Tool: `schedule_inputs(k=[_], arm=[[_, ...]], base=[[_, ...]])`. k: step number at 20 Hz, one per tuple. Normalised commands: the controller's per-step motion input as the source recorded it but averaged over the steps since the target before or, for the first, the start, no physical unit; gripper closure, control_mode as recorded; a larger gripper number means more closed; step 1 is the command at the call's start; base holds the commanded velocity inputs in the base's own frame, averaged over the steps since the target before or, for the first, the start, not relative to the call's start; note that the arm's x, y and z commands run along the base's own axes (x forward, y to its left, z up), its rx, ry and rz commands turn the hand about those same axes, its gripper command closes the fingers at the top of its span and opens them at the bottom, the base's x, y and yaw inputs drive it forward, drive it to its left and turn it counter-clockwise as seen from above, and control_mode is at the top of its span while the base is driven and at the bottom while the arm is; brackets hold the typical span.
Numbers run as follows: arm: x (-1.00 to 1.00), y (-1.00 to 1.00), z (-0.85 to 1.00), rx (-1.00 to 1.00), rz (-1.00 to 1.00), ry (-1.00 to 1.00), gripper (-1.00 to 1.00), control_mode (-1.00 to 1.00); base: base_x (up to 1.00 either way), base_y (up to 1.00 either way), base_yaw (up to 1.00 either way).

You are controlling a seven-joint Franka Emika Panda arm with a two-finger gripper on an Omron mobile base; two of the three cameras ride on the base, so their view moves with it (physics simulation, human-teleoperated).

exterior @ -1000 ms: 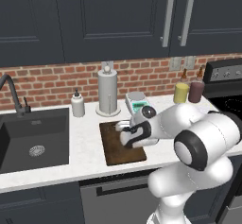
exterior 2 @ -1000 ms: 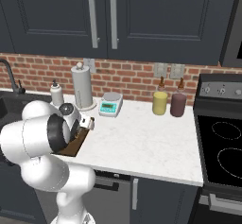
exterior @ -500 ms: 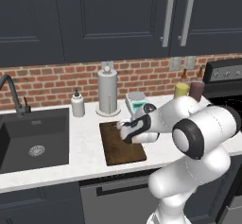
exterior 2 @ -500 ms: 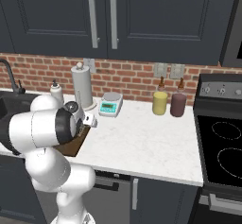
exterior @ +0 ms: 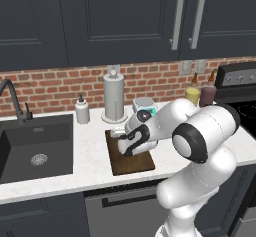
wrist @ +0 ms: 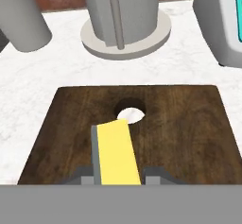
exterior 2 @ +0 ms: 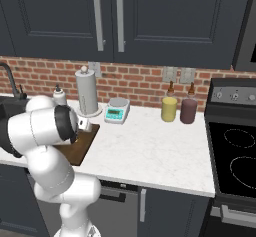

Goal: Pick up the sponge from the counter and clean the cutting board by briefly scrubbing or pressing down on the cutting board. Once finished, release the sponge.

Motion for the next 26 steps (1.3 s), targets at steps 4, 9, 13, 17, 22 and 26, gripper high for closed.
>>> schedule_inputs(k=[4, 9, 13, 17, 22, 26], arm=[[0.0, 0.45, 0.0, 0.01, 0.0, 0.0, 1.0, -1.0], [0.0, 0.45, 0.0, 0.03, 0.0, 0.0, 1.0, -1.0], [0.0, 0.31, 0.01, 0.04, 0.0, 0.0, 1.0, -1.0], [-0.07, -0.1, 0.0, 0.0, 0.0, 0.0, 1.0, -1.0], [-0.35, -0.7, 0.0, 0.0, 0.0, 0.0, 1.0, -1.0], [-0.5, -0.82, 0.0, 0.0, 0.0, 0.0, 1.0, -1.0]], base=[[0.0, 0.0, 0.0], [0.0, 0.0, 0.0], [0.0, 0.0, 0.0], [0.0, 0.0, 0.0], [0.0, 0.0, 0.0], [0.0, 0.0, 0.0]])
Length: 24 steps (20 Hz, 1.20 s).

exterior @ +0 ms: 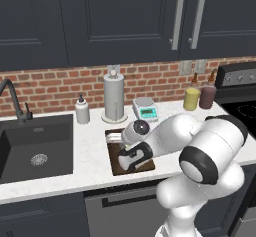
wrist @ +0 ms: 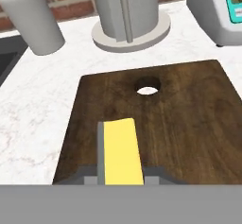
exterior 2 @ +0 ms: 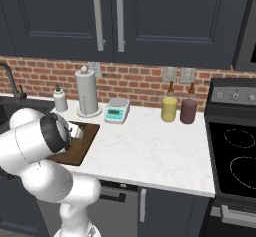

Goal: Pick up the sponge from the counter and clean the cutting board by briefly scrubbing or pressing down on the cutting board. Once finished, release the sponge.

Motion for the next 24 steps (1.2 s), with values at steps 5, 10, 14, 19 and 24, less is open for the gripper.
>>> schedule_inputs(k=[5, 10, 14, 19, 24], arm=[[-0.25, -0.71, 0.03, 0.0, 0.0, 0.0, 1.0, -1.0], [-0.1, -0.66, 0.0, 0.0, 0.0, 0.0, 1.0, -1.0], [-0.02, -0.26, 0.0, 0.0, 0.0, 0.01, 1.0, -1.0], [-0.05, 0.0, -0.02, -0.01, 0.0, 0.01, 1.0, -1.0], [-0.2, 0.0, -0.06, 0.0, 0.0, 0.0, 1.0, -1.0]], base=[[0.0, 0.0, 0.0], [0.0, 0.0, 0.0], [0.0, 0.0, 0.0], [0.0, 0.0, 0.0], [0.0, 0.0, 0.0]])
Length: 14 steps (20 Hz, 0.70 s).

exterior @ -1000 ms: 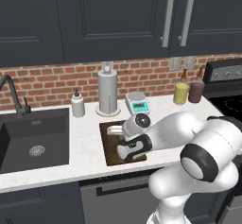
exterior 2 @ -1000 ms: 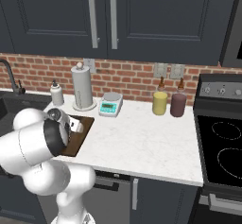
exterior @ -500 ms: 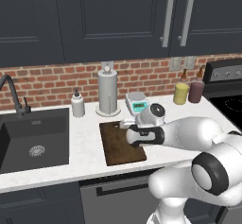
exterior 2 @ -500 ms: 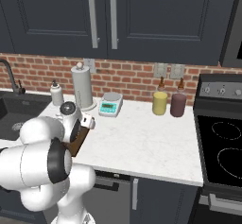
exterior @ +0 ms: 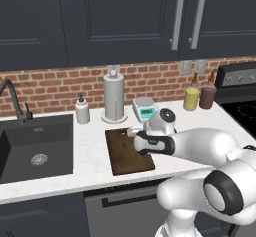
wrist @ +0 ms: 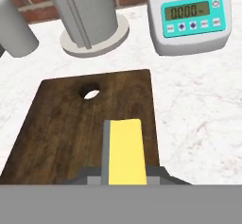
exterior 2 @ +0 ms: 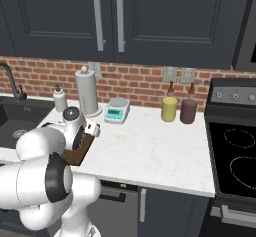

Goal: Pick up the sponge from the counter and clean the cutting board by briefly scrubbing or pressing down on the cutting board. Once finished, release the sponge.

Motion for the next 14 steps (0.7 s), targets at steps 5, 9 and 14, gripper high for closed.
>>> schedule_inputs(k=[5, 9, 14], arm=[[-0.44, 0.0, -0.16, -0.01, 0.0, 0.0, 1.0, -1.0], [-0.62, 0.0, -0.22, -0.04, 0.0, 0.0, 1.0, -1.0], [-0.48, 0.01, -0.36, -0.08, 0.0, -0.01, 1.0, -1.0]], base=[[0.0, 0.0, 0.0], [0.0, 0.0, 0.0], [0.0, 0.0, 0.0]])
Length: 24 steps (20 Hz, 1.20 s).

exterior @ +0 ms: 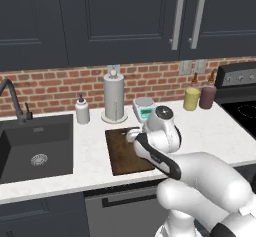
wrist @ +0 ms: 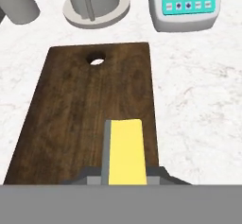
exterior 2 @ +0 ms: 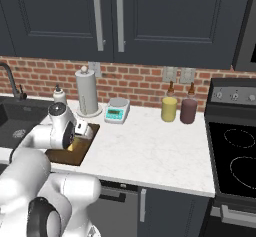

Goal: Pick up the sponge from the counter and clean the cutting board by briefly scrubbing or pressing down on the cutting board. Once finished, release the sponge.

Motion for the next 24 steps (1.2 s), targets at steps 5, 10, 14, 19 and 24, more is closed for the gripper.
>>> schedule_inputs(k=[5, 10, 14, 19, 24], arm=[[-0.08, 0.18, -0.46, -0.08, 0.0, 0.0, 1.0, -1.0], [0.06, 0.43, -0.35, -0.01, 0.0, -0.05, 1.0, -1.0], [0.25, 0.61, -0.32, 0.0, 0.0, -0.17, 1.0, -1.0], [0.22, 0.55, -0.1, 0.0, 0.0, -0.18, 1.0, -1.0], [0.19, 0.34, 0.0, 0.0, 0.0, -0.14, 1.0, -1.0]], base=[[0.0, 0.0, 0.0], [0.0, 0.0, 0.0], [0.0, 0.0, 0.0], [0.0, 0.0, 0.0], [0.0, 0.0, 0.0]])
